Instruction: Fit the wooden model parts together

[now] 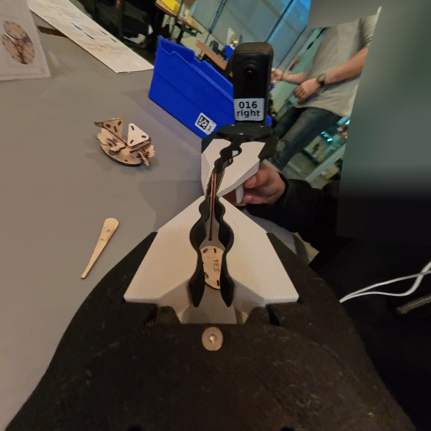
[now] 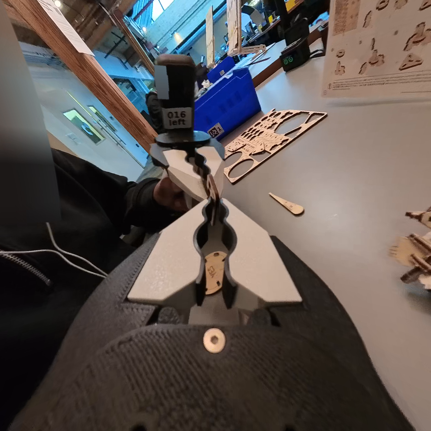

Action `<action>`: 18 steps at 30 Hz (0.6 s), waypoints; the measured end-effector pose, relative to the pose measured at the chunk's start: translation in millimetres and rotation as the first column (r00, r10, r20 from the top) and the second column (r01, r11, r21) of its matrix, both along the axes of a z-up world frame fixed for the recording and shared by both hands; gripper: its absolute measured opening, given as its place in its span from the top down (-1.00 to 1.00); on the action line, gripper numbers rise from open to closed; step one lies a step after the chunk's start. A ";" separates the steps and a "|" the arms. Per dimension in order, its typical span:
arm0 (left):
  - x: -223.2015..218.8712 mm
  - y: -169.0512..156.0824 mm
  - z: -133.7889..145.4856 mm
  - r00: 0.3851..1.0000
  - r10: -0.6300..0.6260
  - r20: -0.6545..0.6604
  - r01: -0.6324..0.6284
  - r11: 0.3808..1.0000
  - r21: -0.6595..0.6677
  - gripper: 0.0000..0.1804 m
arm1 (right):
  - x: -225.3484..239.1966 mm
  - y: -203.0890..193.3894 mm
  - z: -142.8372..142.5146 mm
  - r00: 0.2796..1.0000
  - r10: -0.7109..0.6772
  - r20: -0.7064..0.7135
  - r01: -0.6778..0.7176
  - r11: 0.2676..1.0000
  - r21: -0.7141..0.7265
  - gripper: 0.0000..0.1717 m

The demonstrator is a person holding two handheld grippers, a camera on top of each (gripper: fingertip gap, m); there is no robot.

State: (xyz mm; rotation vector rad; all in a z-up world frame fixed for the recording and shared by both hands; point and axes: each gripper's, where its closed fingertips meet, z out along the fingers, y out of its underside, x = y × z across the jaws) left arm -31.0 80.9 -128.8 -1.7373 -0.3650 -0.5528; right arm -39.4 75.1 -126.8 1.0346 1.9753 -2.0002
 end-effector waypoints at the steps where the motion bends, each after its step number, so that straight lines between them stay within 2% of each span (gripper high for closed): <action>1: -0.8 -0.1 -0.1 0.999 0.023 -0.038 -0.024 1.000 -0.014 1.00 | -0.7 0.1 0.0 1.000 -0.011 -0.010 0.011 1.000 0.010 0.97; 7: -3.9 0.0 -3.6 0.992 0.084 -0.093 -0.088 0.995 -0.043 1.00 | -4.6 0.5 -3.3 0.998 -0.051 -0.031 0.053 0.997 0.058 0.96; 10: -3.6 0.4 -4.5 0.981 0.093 -0.167 -0.106 0.992 -0.067 1.00 | -5.5 1.0 -4.1 0.998 -0.061 -0.031 0.063 0.996 0.066 0.96; 15: -6.6 0.5 -4.5 0.995 0.082 -0.051 -0.084 0.996 -0.035 1.00 | -8.4 1.3 -4.6 0.997 -0.074 -0.036 0.076 0.994 0.074 0.96; 18: -8.5 1.2 0.7 0.991 0.031 0.131 -0.036 0.999 0.036 1.00 | -10.8 2.7 -0.2 0.997 -0.071 -0.036 0.072 0.997 0.033 0.95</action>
